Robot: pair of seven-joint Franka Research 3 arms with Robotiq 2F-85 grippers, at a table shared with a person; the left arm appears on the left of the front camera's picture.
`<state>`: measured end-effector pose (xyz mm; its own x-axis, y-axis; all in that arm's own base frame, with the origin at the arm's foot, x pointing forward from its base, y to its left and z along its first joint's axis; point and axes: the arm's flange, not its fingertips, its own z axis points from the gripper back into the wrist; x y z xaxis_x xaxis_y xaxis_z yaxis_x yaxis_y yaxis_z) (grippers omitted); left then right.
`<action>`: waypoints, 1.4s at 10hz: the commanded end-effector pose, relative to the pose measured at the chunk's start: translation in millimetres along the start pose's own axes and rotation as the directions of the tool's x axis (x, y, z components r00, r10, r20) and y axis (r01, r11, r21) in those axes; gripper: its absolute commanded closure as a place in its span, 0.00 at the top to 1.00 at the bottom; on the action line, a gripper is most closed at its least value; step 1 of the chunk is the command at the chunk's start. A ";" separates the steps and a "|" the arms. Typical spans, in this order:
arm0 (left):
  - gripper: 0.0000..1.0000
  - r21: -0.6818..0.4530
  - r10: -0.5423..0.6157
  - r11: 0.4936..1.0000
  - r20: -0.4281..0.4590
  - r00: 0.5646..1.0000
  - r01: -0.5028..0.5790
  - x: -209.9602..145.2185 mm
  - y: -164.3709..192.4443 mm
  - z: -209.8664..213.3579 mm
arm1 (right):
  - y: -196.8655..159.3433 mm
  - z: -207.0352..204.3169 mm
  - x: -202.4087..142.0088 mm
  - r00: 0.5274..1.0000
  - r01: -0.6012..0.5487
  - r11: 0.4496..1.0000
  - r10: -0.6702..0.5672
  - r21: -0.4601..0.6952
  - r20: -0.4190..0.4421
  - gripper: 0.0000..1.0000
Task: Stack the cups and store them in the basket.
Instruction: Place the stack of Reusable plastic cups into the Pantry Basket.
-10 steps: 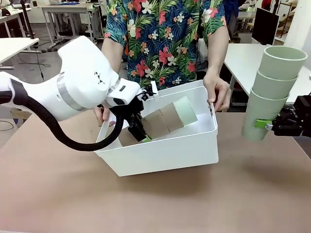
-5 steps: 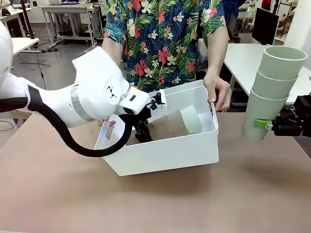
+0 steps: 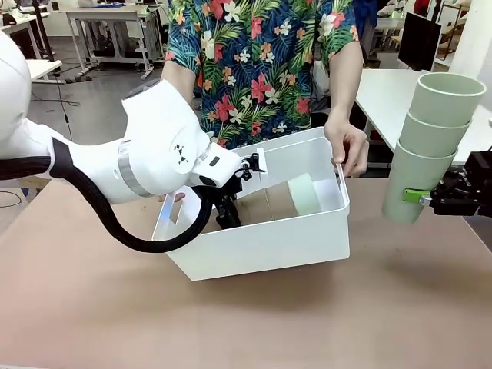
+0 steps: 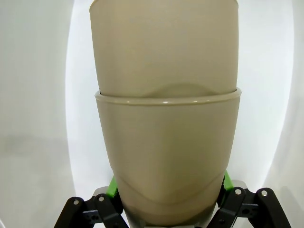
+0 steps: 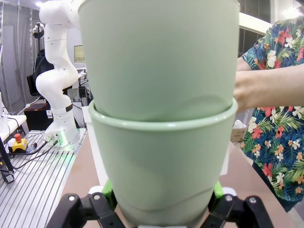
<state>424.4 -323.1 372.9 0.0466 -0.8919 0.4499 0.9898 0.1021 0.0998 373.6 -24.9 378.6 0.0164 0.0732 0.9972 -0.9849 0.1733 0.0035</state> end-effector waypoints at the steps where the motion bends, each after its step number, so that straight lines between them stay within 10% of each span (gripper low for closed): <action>1: 1.00 -0.001 -0.020 1.000 0.011 1.000 0.020 5.6 1.4 2.8 | 0.0 0.3 3.5 1.000 -0.013 1.000 0.013 -0.001 0.000 0.85; 7: 1.00 -0.045 -0.003 0.999 0.063 0.998 0.006 -5.9 2.2 50.9 | 0.0 0.3 3.5 1.000 -0.013 1.000 0.013 -0.001 0.000 0.85; 14: 1.00 -0.115 0.009 0.992 0.443 0.896 0.047 -81.9 13.8 250.7 | 0.0 0.3 3.5 1.000 -0.013 1.000 0.013 -0.001 0.000 0.85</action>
<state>402.9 -166.9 557.5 0.0008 -0.6652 0.7467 0.9990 0.0336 0.0289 373.5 -25.1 378.5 0.0166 0.0731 0.9972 -0.9848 0.1738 0.0037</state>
